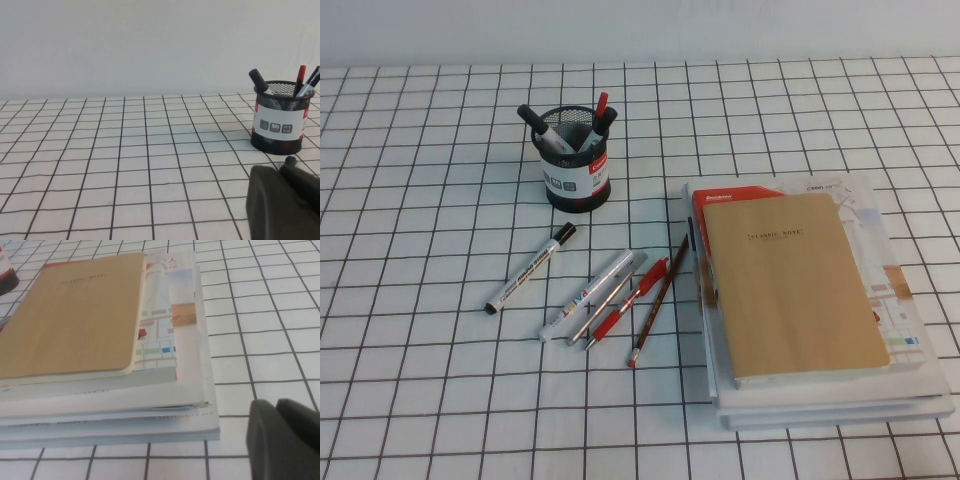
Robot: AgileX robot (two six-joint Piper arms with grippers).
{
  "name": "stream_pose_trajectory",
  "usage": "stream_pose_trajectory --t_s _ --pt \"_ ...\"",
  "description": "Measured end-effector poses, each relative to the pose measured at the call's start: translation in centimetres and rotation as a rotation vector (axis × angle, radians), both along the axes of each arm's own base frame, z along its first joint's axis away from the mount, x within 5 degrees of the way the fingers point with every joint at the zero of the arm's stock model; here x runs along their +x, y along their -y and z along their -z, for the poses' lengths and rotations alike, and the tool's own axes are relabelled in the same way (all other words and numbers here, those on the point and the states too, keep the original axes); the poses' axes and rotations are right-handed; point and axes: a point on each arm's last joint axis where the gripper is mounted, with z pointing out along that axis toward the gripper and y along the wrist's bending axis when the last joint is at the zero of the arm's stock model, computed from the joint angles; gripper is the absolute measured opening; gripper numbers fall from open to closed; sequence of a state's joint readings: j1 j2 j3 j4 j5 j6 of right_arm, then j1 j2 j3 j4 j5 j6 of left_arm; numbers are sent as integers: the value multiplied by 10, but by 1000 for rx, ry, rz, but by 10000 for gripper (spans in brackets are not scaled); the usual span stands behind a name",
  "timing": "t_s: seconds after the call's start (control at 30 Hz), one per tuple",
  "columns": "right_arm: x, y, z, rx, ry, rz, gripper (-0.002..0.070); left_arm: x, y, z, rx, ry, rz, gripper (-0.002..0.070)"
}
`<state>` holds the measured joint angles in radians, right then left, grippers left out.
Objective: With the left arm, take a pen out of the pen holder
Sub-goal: 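Take a marker out of the pen holder and lay it on the table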
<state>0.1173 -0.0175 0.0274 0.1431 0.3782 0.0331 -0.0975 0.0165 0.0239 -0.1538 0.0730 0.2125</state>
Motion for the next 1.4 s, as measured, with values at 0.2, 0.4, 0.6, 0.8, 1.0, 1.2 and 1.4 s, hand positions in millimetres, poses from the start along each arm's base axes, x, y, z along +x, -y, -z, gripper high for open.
stream_pose_trajectory --t_s 0.2,0.4,0.6,0.8,1.0,1.2,1.4 --pt "0 0 0 0 0 0 -15 -2 1 4 4 -31 8 0" --pt "0 0 0 0 0 0 -15 -3 1 8 8 -74 15 0" --pt "0 0 0 0 0 0 -15 -4 2 17 29 -173 30 0" --pt "0 0 0 0 0 0 -15 -7 3 26 43 -274 43 0" --pt "0 0 0 0 0 0 -15 -7 3 27 37 -280 42 0" --pt "0 0 0 0 0 0 -15 -7 3 27 35 -281 42 0" --pt "0 0 0 0 0 0 -15 -7 3 27 35 -281 42 0"
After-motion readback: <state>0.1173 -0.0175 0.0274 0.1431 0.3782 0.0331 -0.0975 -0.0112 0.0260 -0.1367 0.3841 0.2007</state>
